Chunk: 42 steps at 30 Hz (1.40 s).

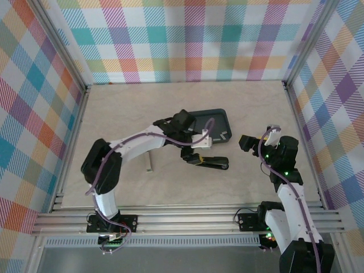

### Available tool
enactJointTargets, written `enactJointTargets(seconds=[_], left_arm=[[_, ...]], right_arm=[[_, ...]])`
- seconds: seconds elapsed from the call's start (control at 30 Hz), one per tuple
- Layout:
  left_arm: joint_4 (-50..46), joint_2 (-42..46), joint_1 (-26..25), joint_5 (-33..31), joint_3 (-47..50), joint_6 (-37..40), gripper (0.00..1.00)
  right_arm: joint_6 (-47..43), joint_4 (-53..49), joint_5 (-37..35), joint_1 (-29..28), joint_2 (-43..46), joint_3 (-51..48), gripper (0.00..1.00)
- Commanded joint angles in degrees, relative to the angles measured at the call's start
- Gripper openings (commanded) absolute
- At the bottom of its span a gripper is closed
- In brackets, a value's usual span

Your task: Load the staples into the stapler

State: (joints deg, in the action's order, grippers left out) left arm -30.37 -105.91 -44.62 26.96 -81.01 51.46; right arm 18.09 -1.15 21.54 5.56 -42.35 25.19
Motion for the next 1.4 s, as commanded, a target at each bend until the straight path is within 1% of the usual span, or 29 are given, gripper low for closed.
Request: enactJointTargets(seconds=[0.0, 0.13, 0.3, 0.47, 0.53, 0.63, 0.77, 0.83, 1.0, 1.1, 1.17, 1.23, 1.3, 1.37], left_arm=[[-2.44, -3.82, -2.45, 0.45, -4.5, 2.37, 0.71], [-2.84, -9.14, -4.63, 0.2, -9.9, 1.33, 0.71], [-3.99, -14.54, -7.09, 0.46, -15.3, 0.69, 0.71], [-3.99, -18.46, -8.28, 0.59, -19.3, -0.28, 0.7], [-4.0, -19.68, -8.56, 0.48, -20.76, -0.78, 0.67], [-3.73, -20.88, -8.79, -0.31, -21.72, -1.58, 0.6], [-3.2, -21.41, -8.9, -0.55, -21.65, -2.08, 0.56], [-3.12, -21.66, -8.9, -0.72, -21.73, -2.31, 0.51], [-2.16, -21.97, -8.9, -1.3, -21.67, -3.16, 0.46], [-1.94, -22.32, -8.9, -2.2, -21.73, -3.37, 0.47], [-1.71, -22.41, -8.9, -2.69, -21.73, -3.56, 0.51], [-1.75, -22.5, -8.91, -2.7, -21.82, -3.57, 0.53], [-1.71, -22.63, -8.9, -2.87, -21.97, -3.75, 0.52], [-1.67, -22.76, -8.9, -2.8, -22.08, -3.92, 0.45]], right_arm=[[4.18, 2.49, -1.79, 0.32, 1.9, -1.84, 0.99], [6.77, 4.13, -2.36, 0.3, 3.2, -4.03, 0.99], [7.93, 3.36, -2.69, 0.25, 4.76, -5.04, 0.99], [8.08, 1.79, -2.2, 0.24, 6.17, -5.24, 0.99], [8.17, 1.25, -2.03, 0.25, 6.83, -5.41, 0.99], [8.36, 0.66, -1.94, 0.24, 7.78, -5.68, 0.99], [8.63, 0.06, -2.03, 0.28, 8.75, -6.11, 0.99], [8.65, 0.09, -1.94, 0.31, 9.17, -6.38, 0.99], [9.04, -0.19, -1.68, 0.3, 9.77, -6.64, 0.99], [9.15, -0.43, -1.9, 0.29, 9.99, -6.64, 0.99], [9.14, -0.54, -2.02, 0.24, 10.16, -6.65, 0.99], [9.26, -0.58, -2.2, 0.24, 10.26, -6.73, 0.99], [9.34, -0.7, -2.31, 0.25, 10.34, -6.73, 0.99], [9.47, -0.59, -2.38, 0.24, 10.43, -6.88, 0.99]])
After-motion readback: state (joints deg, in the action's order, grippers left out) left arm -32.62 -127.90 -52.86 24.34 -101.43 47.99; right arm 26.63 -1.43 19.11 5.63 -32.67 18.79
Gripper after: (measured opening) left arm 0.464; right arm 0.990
